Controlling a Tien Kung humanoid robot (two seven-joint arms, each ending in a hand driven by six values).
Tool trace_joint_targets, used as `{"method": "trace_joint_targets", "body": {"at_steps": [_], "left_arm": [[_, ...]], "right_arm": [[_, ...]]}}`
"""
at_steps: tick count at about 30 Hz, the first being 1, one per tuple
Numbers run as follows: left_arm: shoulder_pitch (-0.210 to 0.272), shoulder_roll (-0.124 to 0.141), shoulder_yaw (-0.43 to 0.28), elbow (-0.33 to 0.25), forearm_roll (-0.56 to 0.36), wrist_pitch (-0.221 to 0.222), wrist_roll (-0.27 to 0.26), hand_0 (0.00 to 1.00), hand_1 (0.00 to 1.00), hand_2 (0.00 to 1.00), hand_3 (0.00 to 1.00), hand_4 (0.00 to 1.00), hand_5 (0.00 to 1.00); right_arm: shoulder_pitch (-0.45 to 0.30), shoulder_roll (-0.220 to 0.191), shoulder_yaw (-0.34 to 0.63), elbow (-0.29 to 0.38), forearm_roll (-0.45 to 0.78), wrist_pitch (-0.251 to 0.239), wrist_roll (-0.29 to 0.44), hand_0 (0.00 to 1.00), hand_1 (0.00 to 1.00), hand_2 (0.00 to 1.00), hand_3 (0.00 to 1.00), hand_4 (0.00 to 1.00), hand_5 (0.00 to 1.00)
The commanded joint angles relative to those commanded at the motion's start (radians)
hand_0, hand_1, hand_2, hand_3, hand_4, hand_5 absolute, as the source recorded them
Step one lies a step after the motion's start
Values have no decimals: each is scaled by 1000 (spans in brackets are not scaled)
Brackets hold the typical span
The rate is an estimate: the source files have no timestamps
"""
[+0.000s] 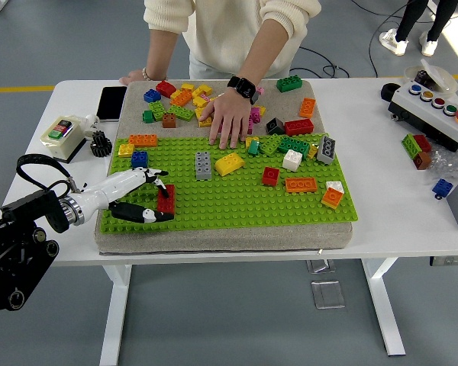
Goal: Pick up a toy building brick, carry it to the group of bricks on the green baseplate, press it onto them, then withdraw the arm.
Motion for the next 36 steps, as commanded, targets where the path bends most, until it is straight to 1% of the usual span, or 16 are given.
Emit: {"method": "trace_joint_targets", "body": {"at_steps": [29, 33, 36], "left_arm": [[0, -5, 7, 39, 13, 14, 5, 998, 997, 972, 617, 978, 729], [2, -3, 6, 35, 11, 12, 5, 998, 997, 972, 617, 978, 729], [7, 1, -2, 10, 1, 8, 5, 998, 994, 966, 615, 978, 727]], "right_arm": [[0, 0, -3, 0, 0, -1, 0, 722, 638, 681, 606, 939, 490], [-1, 0, -2, 0, 1, -1, 0, 722, 638, 681, 606, 939, 490], [-2, 0, -1, 0, 0, 0, -1, 723, 638, 681, 606, 939, 491]]}}
